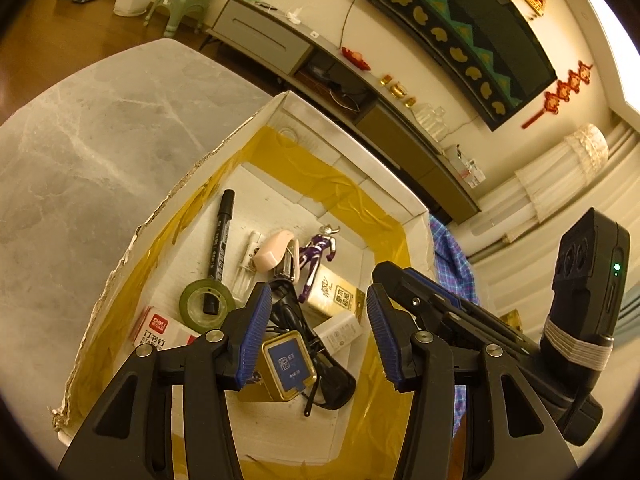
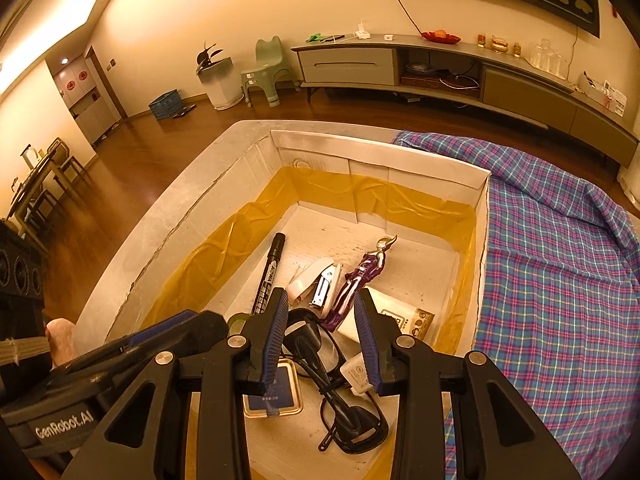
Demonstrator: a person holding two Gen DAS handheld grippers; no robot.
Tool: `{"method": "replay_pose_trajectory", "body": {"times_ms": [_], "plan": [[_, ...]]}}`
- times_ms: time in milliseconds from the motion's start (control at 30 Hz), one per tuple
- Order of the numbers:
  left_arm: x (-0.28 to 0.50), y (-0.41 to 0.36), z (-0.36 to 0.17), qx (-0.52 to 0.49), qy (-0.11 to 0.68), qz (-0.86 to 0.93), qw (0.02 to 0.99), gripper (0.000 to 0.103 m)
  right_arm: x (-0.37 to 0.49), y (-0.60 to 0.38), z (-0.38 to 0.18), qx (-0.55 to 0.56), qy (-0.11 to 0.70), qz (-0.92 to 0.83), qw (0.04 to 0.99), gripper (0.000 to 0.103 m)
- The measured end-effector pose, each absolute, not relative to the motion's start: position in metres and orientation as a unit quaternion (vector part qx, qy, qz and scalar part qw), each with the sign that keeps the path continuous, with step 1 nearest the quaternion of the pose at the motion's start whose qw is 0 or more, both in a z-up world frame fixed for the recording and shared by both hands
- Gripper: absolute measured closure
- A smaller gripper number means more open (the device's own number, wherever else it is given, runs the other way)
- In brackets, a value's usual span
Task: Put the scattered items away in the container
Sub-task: 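Open both grippers to drop the tape roll and charger into the box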
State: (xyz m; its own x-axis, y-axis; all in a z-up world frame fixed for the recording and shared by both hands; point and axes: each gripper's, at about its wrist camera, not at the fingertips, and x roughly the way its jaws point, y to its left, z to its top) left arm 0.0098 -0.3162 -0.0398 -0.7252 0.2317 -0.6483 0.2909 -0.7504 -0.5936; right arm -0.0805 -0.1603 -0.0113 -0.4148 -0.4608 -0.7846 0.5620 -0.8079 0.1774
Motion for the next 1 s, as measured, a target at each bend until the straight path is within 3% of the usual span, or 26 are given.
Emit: {"method": "replay_pose_trajectory", "body": {"times_ms": [1000], "plan": [[0.028, -0.32, -0.031, 0.338, 0.335, -0.878, 0.049, 0.05, -0.061, -0.173, 0.023, 0.409, 0.075, -0.856, 0.307, 0.063]]}}
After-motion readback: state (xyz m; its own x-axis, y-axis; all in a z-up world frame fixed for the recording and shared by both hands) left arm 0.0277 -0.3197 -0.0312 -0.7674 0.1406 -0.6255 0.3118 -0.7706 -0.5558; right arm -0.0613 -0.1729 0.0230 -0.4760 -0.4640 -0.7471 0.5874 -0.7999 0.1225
